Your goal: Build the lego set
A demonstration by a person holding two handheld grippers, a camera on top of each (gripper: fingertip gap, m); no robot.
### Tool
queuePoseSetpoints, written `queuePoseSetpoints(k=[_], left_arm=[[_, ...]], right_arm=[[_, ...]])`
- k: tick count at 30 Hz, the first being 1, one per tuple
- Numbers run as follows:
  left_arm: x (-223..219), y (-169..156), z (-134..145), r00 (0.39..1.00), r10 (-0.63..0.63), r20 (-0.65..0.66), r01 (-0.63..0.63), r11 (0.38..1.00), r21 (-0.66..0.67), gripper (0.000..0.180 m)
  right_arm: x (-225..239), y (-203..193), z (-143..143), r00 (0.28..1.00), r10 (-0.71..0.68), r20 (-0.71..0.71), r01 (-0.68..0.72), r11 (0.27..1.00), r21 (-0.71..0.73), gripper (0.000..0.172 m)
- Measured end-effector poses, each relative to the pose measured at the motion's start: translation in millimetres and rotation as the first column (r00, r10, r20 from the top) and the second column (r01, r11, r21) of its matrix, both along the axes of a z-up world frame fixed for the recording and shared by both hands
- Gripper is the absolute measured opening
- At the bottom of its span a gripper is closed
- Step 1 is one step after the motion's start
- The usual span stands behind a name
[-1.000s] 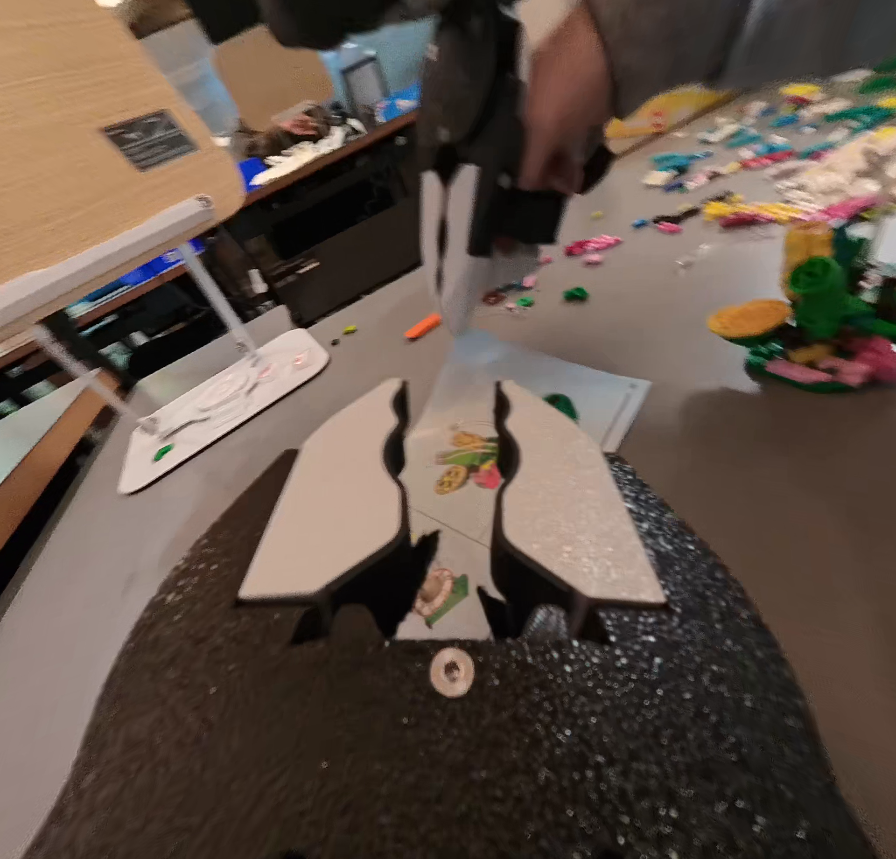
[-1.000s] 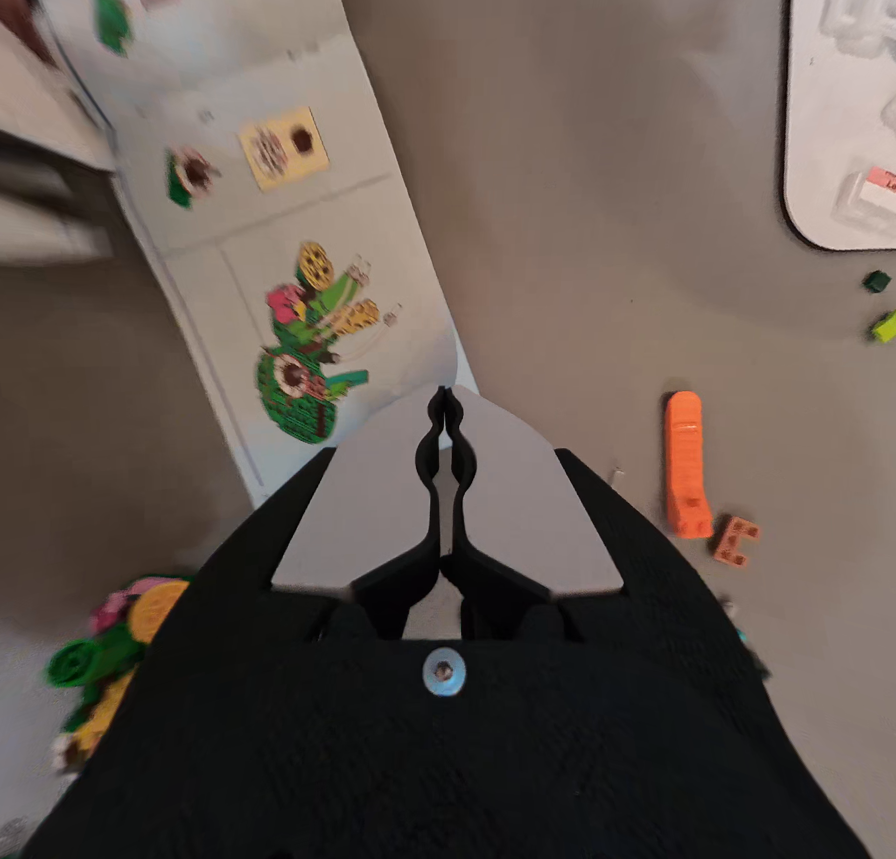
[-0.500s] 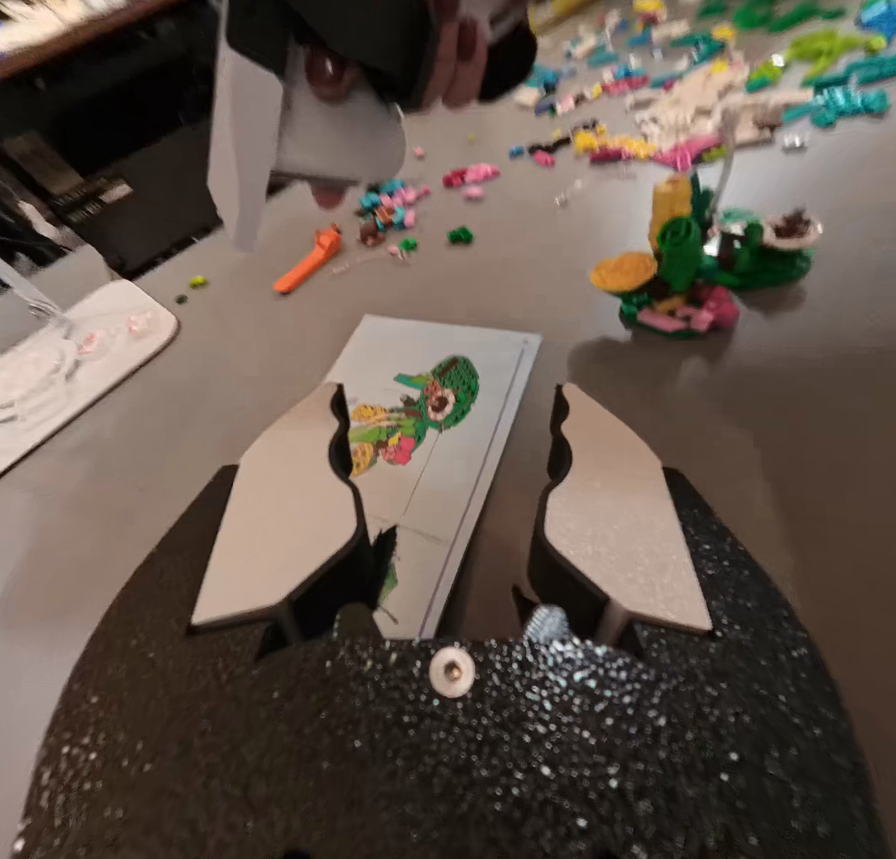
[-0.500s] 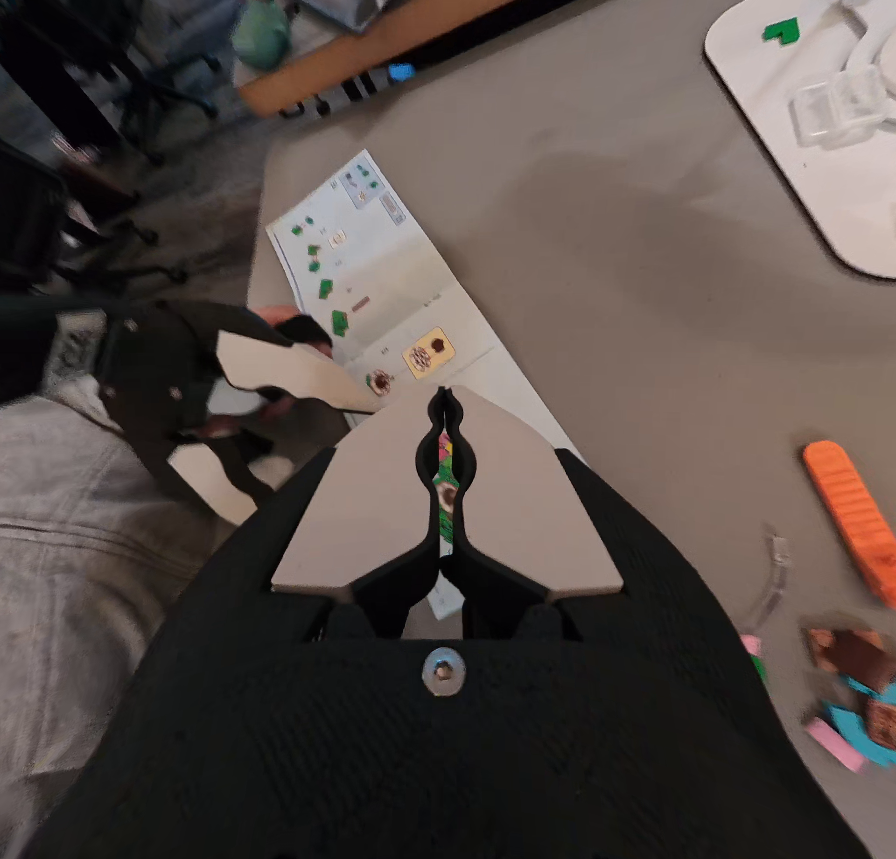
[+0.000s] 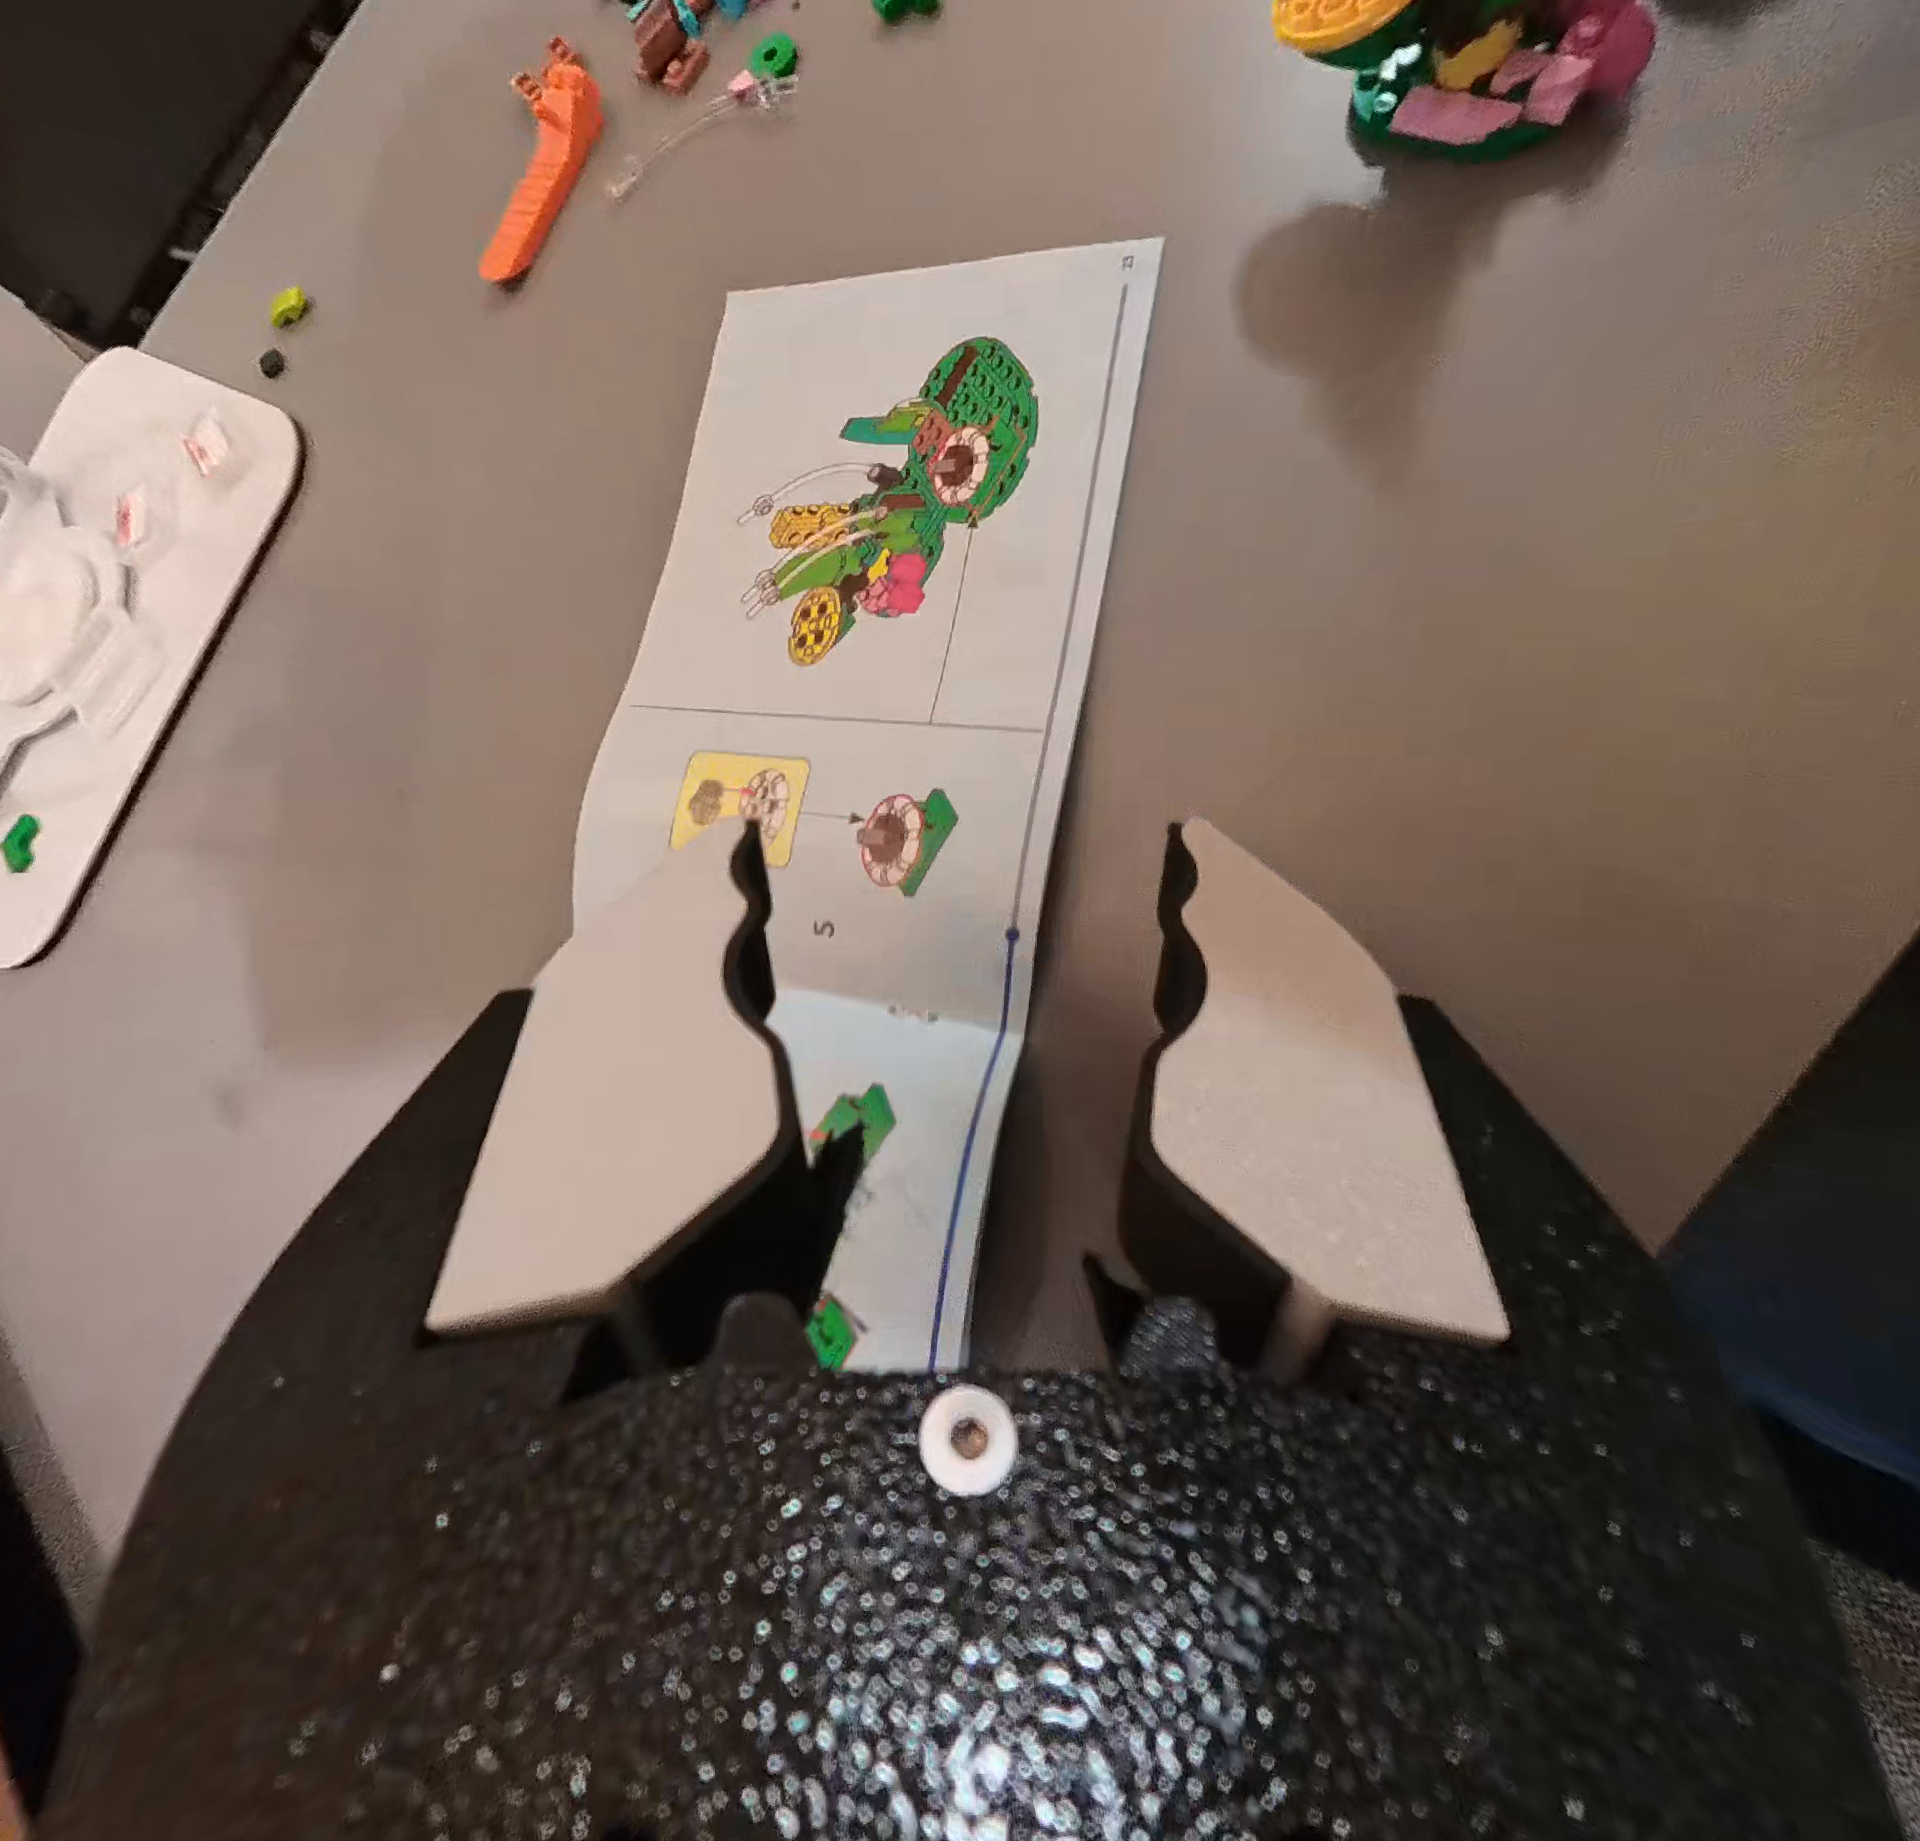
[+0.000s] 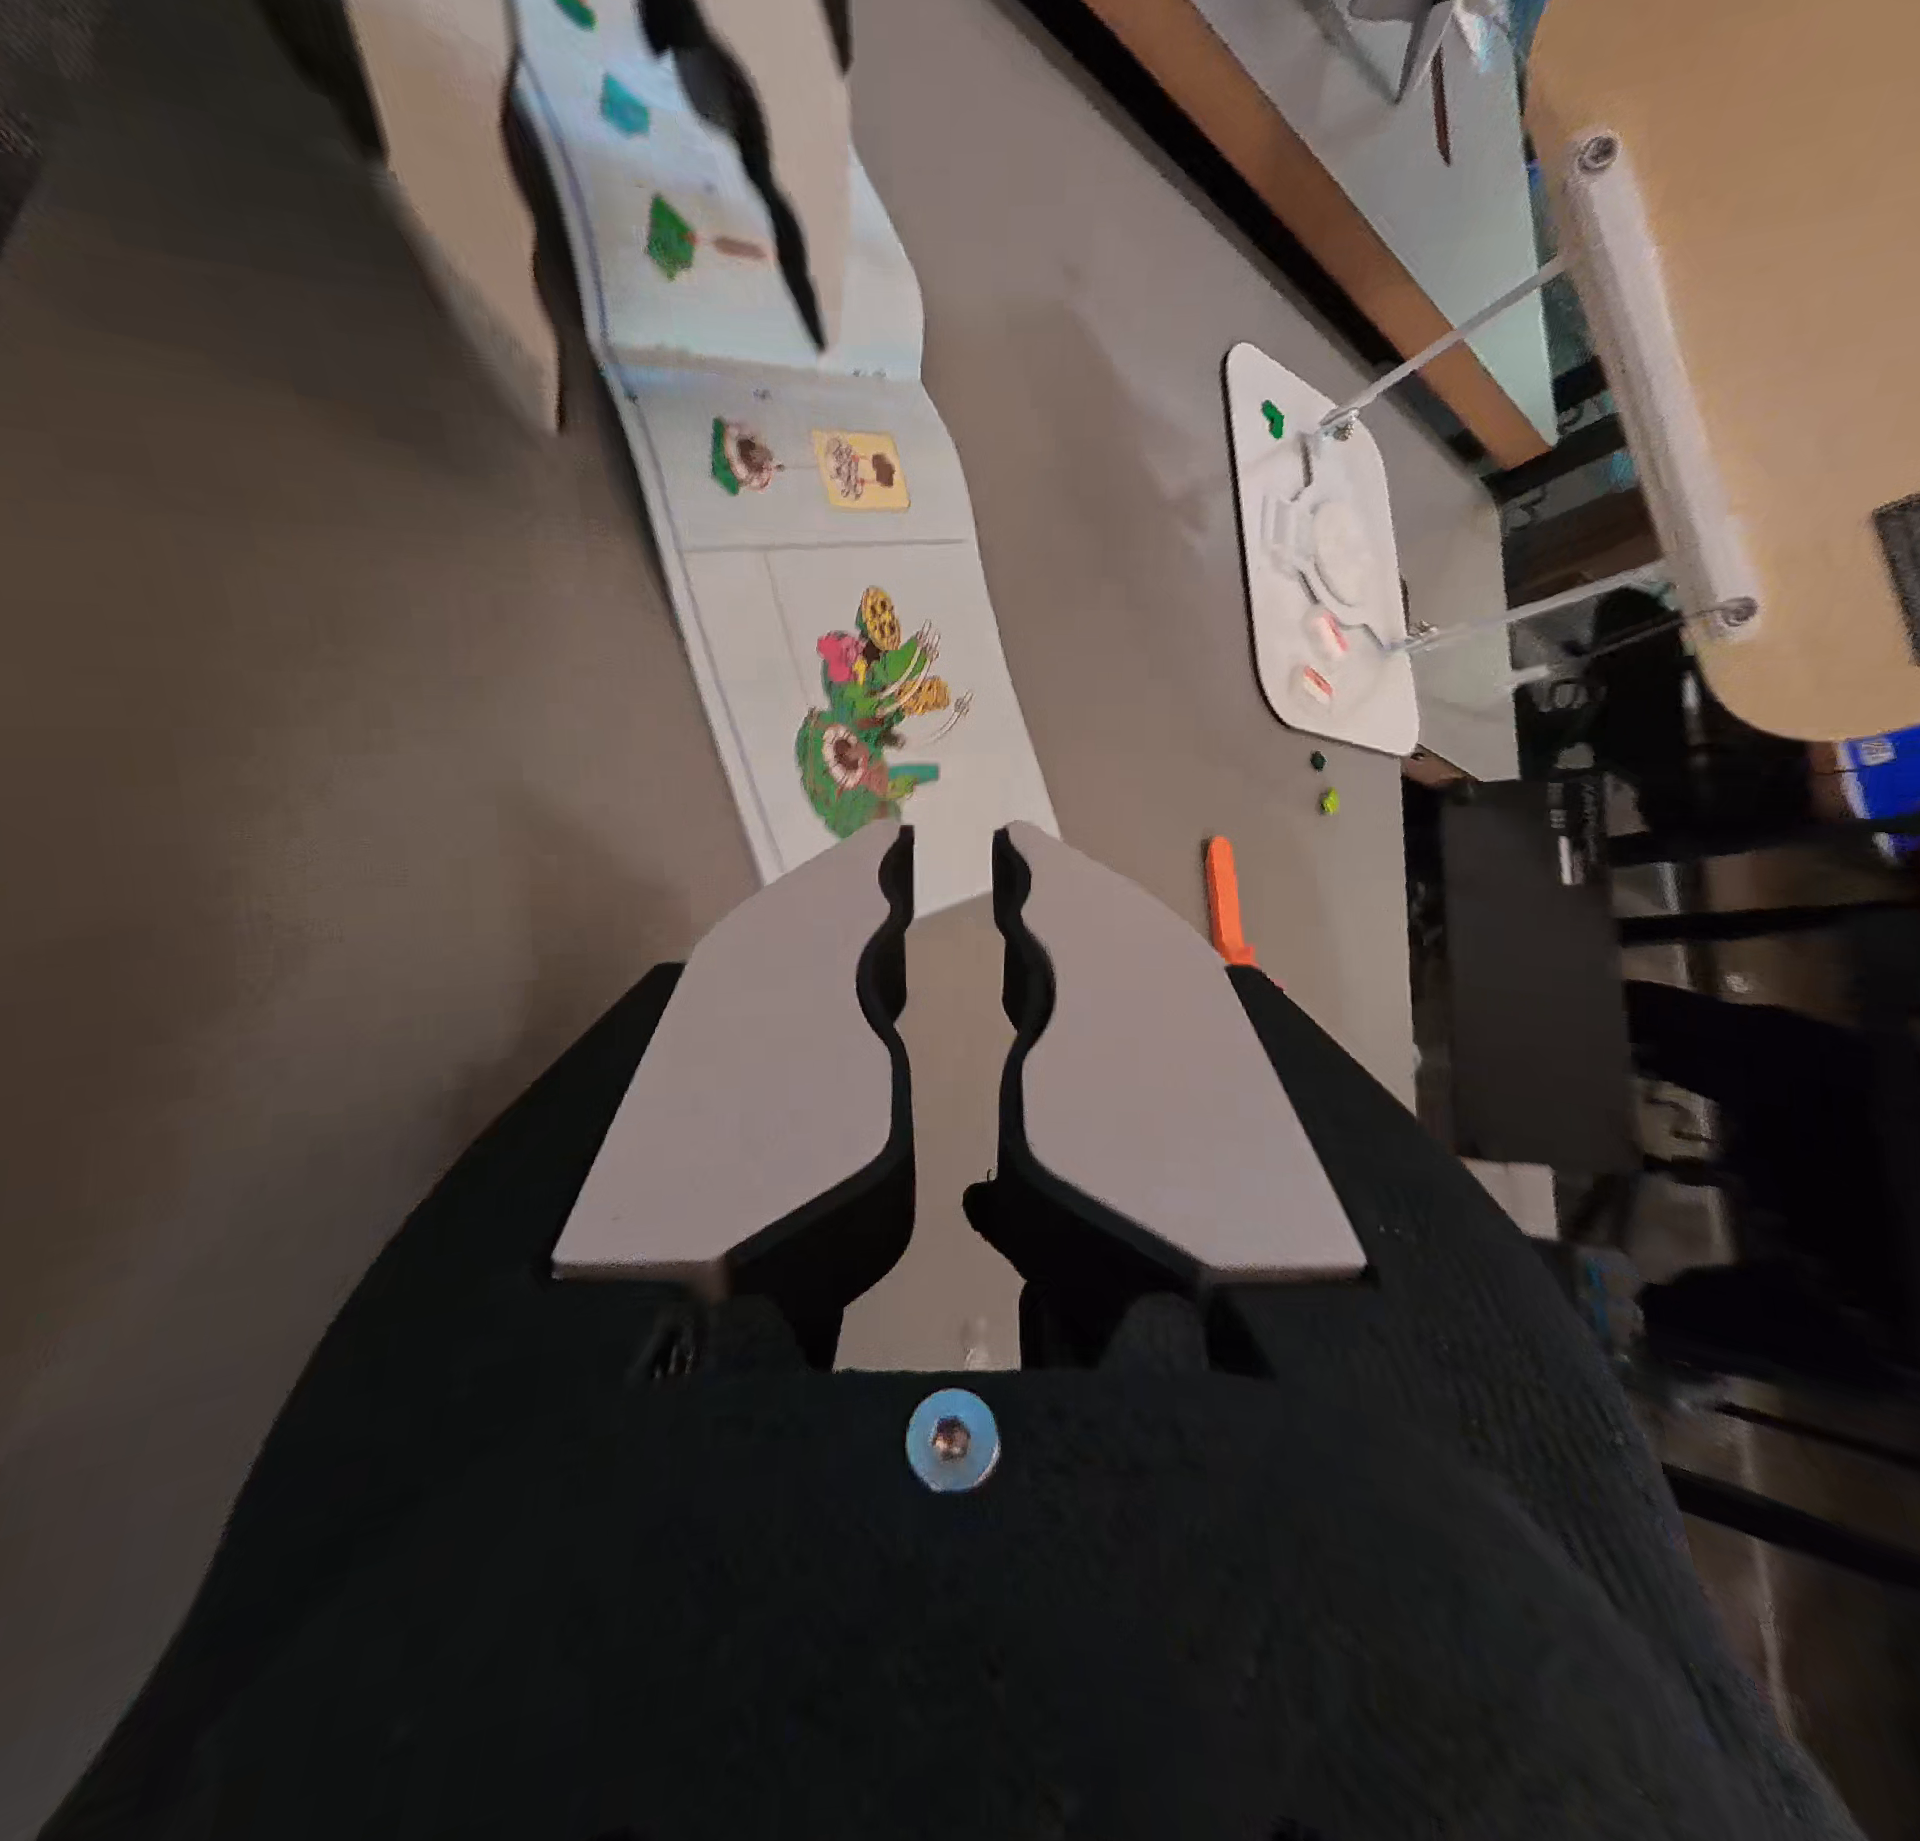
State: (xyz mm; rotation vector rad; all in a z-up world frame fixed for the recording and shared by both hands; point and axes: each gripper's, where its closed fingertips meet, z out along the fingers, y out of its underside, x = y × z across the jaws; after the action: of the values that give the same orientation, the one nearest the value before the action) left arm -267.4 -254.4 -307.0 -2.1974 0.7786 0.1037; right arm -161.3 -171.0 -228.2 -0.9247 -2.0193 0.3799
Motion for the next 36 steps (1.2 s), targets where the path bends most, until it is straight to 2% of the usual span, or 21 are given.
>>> queuePoseSetpoints(k=[6,9,16,21,26,31,36], left_arm=[[-14,-4,-14,0.98,0.002,-0.201,-0.005,1.0,-0.016,0.066],[-14,2,-23,0.98,0.021,-0.2,-0.026,0.999,-0.023,0.062],[-24,9,-22,0.983,0.096,-0.154,-0.092,0.995,0.028,0.063],[-37,12,-7,0.965,0.178,-0.194,-0.153,0.978,0.139,0.049],[-43,15,2,0.962,0.235,-0.142,-0.207,0.961,0.185,0.042],[-26,19,-5,0.985,0.146,-0.089,-0.134,0.983,0.128,0.044],[-23,28,-15,0.984,0.103,-0.143,-0.094,0.993,0.067,0.051]], right_arm=[[42,-13,-11,0.999,-0.029,-0.03,0.028,0.999,-0.02,0.012],[50,-15,-13,0.999,-0.04,-0.033,0.039,0.999,-0.032,0.012],[56,-24,-12,0.998,-0.032,-0.056,0.027,0.995,-0.094,0.01],[56,-27,-16,0.998,-0.03,-0.049,0.024,0.993,-0.118,0.01],[50,-31,-20,0.999,-0.017,-0.044,0.011,0.992,-0.123,0.01],[46,-37,-22,0.999,0.003,-0.038,-0.007,0.992,-0.128,0.01],[44,-41,-23,0.999,0.013,-0.034,-0.017,0.991,-0.13,0.01]])
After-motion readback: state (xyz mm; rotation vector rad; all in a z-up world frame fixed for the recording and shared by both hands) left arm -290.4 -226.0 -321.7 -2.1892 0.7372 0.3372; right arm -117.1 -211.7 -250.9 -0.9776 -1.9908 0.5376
